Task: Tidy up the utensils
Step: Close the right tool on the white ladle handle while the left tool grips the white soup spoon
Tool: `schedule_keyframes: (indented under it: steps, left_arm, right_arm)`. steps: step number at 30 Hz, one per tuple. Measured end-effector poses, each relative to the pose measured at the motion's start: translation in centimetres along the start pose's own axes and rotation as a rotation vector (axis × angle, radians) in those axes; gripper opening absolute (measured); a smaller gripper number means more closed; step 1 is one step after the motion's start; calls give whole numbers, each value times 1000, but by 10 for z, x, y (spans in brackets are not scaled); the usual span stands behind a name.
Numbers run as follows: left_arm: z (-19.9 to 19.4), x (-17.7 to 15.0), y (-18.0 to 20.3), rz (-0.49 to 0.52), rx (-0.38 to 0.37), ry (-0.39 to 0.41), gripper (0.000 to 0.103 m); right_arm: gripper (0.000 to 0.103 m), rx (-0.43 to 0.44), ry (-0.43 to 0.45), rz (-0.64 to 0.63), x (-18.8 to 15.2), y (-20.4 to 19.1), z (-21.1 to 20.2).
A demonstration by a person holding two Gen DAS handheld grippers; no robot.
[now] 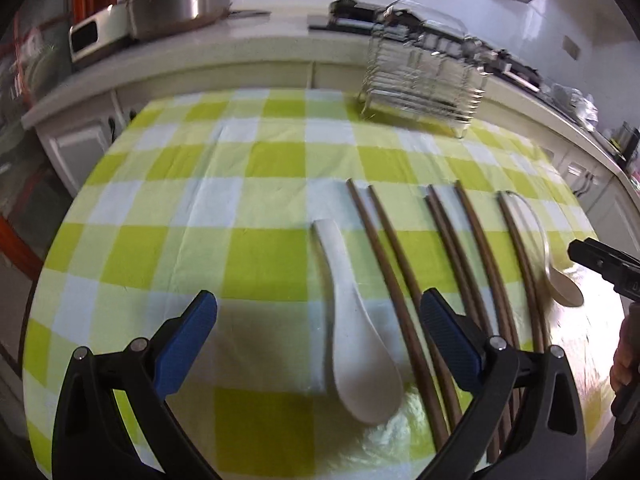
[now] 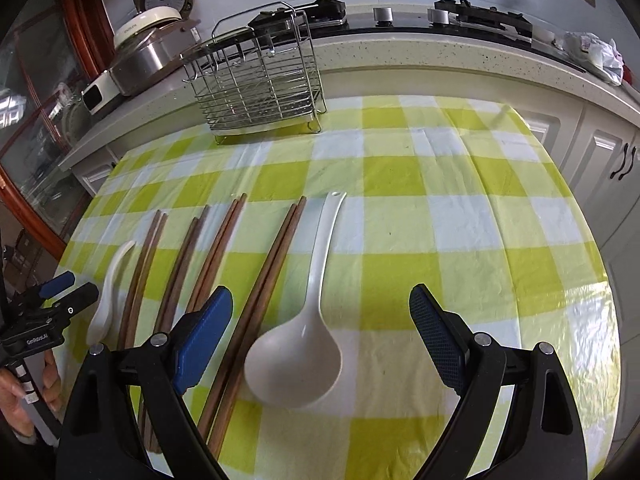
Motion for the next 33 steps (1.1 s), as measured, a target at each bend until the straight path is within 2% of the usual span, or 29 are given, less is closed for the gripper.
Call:
schedule_keyframes:
  steps: [4, 7, 9, 12, 19, 26, 33]
  left_arm:
    - [13, 0, -5, -27, 59, -26, 98]
    - [21, 2, -5, -22, 94, -52, 98]
    - [25, 1, -4, -17, 106, -67, 98]
    - [28, 0, -4, -24, 102, -72, 98]
    - [28, 1, -1, -11, 129, -51, 98]
    - [34, -1, 8, 7, 113, -88, 68]
    - [42, 3, 9, 7, 102, -105, 66]
  right_arm:
    - [83, -35, -17, -27, 8, -2, 11]
    - [75, -59, -43, -55, 12, -3, 21]
    - [64, -73, -62, -57, 14, -2, 28]
    - [54, -83, -96, -55, 12, 0, 41]
    - [40, -61, -126, -61, 8, -3, 53]
    - [27, -55, -125, -65, 8, -3, 55]
    - [25, -40, -128, -68, 12, -1, 58]
Point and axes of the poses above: each gripper's, at about its wrist camera, not at the fingertips, and z roughly the way its jaws point, y to its right, x to its top, the point moved 6 cm from there along z, roughly the way its jaws point, and after that the axes turned 8 degrees about y, right-handed, at the moved point
